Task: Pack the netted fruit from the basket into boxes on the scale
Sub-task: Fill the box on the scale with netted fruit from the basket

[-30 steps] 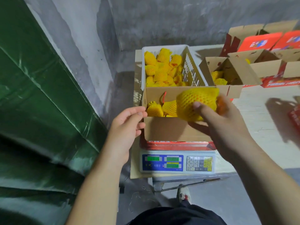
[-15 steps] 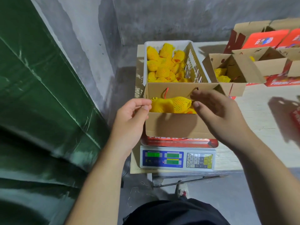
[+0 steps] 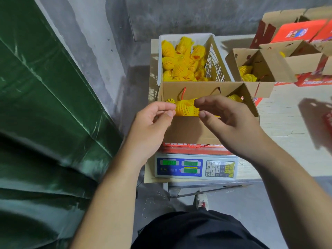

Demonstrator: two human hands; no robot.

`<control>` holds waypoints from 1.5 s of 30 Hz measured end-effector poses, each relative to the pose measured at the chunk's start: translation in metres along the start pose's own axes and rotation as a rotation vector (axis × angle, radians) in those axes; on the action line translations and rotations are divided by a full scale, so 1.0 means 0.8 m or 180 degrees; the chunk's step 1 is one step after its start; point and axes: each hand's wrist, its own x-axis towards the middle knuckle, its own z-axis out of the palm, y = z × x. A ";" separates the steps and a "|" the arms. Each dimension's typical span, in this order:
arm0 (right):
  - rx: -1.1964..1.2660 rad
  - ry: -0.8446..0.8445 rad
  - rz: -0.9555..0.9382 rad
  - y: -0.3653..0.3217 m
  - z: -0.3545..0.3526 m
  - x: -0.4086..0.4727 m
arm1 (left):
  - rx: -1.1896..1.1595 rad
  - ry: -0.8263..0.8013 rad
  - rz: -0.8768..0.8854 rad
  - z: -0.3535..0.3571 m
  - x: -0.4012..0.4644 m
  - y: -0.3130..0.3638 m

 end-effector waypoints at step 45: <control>-0.2444 -0.2986 0.1565 0.399 -0.030 0.426 | 0.4337 -0.2688 -0.1288 0.123 0.495 -0.221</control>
